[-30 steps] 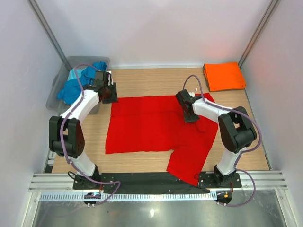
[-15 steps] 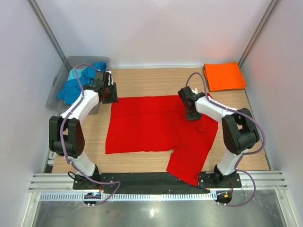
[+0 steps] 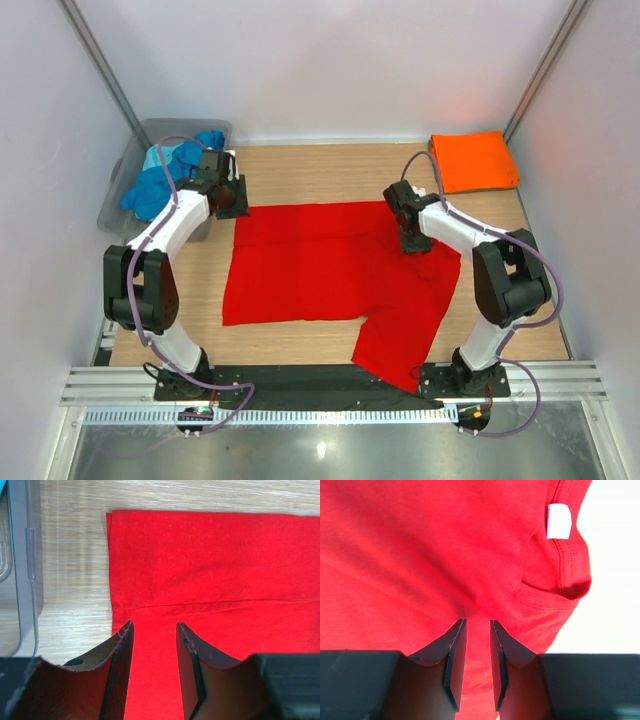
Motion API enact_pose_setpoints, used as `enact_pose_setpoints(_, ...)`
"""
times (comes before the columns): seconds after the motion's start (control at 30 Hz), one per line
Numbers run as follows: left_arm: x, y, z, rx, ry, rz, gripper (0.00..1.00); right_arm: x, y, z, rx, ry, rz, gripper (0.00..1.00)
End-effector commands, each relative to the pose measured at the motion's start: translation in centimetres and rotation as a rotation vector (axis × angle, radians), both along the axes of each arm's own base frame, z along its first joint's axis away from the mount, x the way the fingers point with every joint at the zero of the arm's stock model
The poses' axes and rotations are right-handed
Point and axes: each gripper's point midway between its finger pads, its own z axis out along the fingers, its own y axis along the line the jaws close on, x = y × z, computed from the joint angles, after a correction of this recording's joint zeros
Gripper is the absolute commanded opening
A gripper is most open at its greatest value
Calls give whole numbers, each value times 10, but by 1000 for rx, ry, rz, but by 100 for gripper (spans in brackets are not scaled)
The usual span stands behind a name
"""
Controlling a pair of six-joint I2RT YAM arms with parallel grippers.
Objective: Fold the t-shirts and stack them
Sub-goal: Fold the tshirt
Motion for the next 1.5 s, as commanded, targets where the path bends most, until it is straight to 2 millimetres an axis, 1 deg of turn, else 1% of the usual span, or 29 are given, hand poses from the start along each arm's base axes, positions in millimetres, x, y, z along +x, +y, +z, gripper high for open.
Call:
enact_pose_setpoints(0.0,4,-1,3,-6,-23,-3,41,2,-5,-3,-12,7,-8,31)
enact_pose_setpoints(0.1,4,0,2,-1,-21,-3,41,2,1,-6,16,13,5,32)
enact_pose_setpoints(0.23,5,0,1,4,-20,-2,41,2,2,-12,19,25,11,34)
enact_pose_setpoints(0.33,5,0,0,4,-16,-2,41,3,0,-17,10,35,9,33)
enact_pose_setpoints(0.43,5,0,0,3,-15,-3,41,7,-2,-17,10,32,3,24)
enact_pose_setpoints(0.5,6,0,-1,4,-15,-4,41,9,-4,-17,11,34,1,15)
enact_pose_setpoints(0.53,6,0,-2,5,-13,-2,41,12,-5,-16,8,27,-5,10)
enact_pose_setpoints(0.57,7,0,-3,6,-8,-2,41,13,-7,-15,3,26,-8,1)
enact_pose_setpoints(0.7,6,0,-4,6,-5,-2,41,23,-16,-1,-42,-11,-25,1)
enact_pose_setpoints(0.73,6,1,-5,7,-2,0,41,30,-17,6,-45,-32,-33,1)
enact_pose_setpoints(0.83,6,1,-7,9,2,1,41,42,-26,18,-78,-73,-63,1)
enact_pose_setpoints(0.9,6,1,-8,9,4,1,41,49,-36,22,-100,-91,-92,1)
enact_pose_setpoints(0.97,5,1,-9,11,8,2,41,56,-42,26,-99,-108,-110,1)
enact_pose_setpoints(1.03,5,2,-8,13,6,4,41,58,-38,30,-64,-96,-101,1)
enact_pose_setpoints(1.07,5,1,-8,12,7,1,41,55,-32,32,-33,-83,-83,1)
enact_pose_setpoints(1.1,5,1,-9,14,8,-1,41,50,-16,30,56,-52,-36,6)
enact_pose_setpoints(1.13,5,2,-8,14,6,1,41,43,-8,25,107,-19,-11,13)
enact_pose_setpoints(1.17,6,1,-8,11,4,-1,41,37,-3,23,141,-2,5,23)
enact_pose_setpoints(1.2,6,1,-7,9,4,1,41,33,2,29,175,-23,8,27)
enact_pose_setpoints(1.23,6,1,-7,8,3,0,41,19,7,19,211,15,15,29)
enact_pose_setpoints(1.27,5,0,-6,7,1,-3,41,14,8,18,227,19,15,34)
enact_pose_setpoints(1.33,5,1,-5,8,-2,-4,41,0,6,15,235,32,0,37)
enact_pose_setpoints(1.37,5,1,-5,12,-1,-6,41,-3,4,13,229,36,-7,41)
enact_pose_setpoints(1.47,5,0,-6,9,2,-12,41,-10,-1,7,205,53,-12,44)
